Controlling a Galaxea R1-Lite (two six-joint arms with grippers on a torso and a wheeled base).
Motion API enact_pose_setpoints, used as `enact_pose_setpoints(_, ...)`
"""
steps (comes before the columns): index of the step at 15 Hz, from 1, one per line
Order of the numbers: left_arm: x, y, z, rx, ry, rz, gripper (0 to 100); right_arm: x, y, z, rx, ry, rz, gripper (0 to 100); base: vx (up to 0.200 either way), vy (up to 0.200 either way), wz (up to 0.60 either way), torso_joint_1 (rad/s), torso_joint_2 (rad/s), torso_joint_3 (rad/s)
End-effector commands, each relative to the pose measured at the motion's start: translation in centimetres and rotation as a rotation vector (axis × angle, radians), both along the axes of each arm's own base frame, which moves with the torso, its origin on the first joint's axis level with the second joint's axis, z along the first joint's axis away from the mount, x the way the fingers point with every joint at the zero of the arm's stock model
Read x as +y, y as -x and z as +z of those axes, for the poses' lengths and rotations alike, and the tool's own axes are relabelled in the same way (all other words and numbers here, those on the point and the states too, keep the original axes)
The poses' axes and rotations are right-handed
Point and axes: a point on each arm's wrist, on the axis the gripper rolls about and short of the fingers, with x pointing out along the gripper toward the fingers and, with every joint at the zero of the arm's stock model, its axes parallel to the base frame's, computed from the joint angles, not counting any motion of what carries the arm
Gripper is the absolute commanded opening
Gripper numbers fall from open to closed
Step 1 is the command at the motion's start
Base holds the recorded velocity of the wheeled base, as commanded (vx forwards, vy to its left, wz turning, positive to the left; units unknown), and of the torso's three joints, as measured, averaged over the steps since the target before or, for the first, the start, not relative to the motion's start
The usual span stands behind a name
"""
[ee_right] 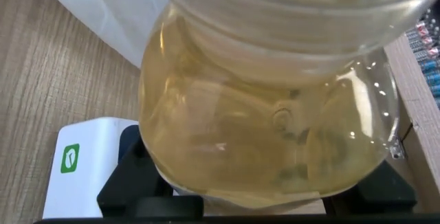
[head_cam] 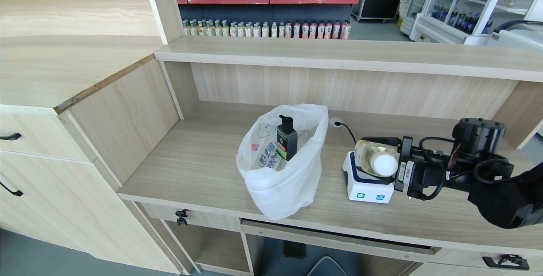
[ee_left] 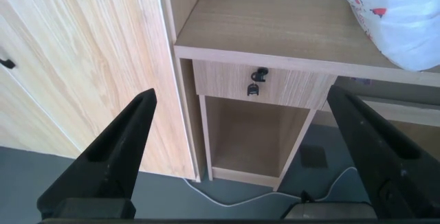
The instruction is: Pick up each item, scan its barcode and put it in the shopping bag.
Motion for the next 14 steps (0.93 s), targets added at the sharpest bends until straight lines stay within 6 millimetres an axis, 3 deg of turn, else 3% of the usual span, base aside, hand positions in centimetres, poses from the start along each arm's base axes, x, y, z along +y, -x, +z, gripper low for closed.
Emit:
enact_pose_setpoints(1,0.0,0.0,0.0,-0.001,0.0,0.001,100,0.8,2.8,4.8,0.061,-0.139,0.002,0,0.0,0.0,0.0,0.0,0.0,0.0)
enact_pose_setpoints(3,0.0,0.0,0.0,-0.001,0.0,0.001,100,-0.4,7.2,10.3,0.143,-0.331,-0.185,0,0.0,0.0,0.0,0.0,0.0,0.0)
enact_pose_setpoints(5,0.0,0.0,0.0,-0.001,0.0,0.001,100,-2.1,9.4,13.3,0.226,-0.605,-0.478,0,0.0,0.0,0.0,0.0,0.0,0.0)
enact_pose_setpoints(7,0.0,0.0,0.0,-0.001,0.0,0.001,100,-2.8,11.0,13.4,0.305,-0.751,-0.678,0,0.0,0.0,0.0,0.0,0.0,0.0)
enact_pose_setpoints(8,0.0,0.0,0.0,-0.001,0.0,0.001,100,-3.8,12.3,11.4,0.312,-0.759,-0.82,0,0.0,0.0,0.0,0.0,0.0,0.0)
enact_pose_setpoints(10,0.0,0.0,0.0,-0.001,0.0,0.001,100,-5.6,12.8,10.4,0.208,-0.766,-0.892,0,0.0,0.0,0.0,0.0,0.0,0.0)
enact_pose_setpoints(14,0.0,0.0,0.0,-0.001,0.0,0.001,100,-6.7,12.7,10.2,0.142,-0.704,-0.957,0,0.0,0.0,0.0,0.0,0.0,0.0)
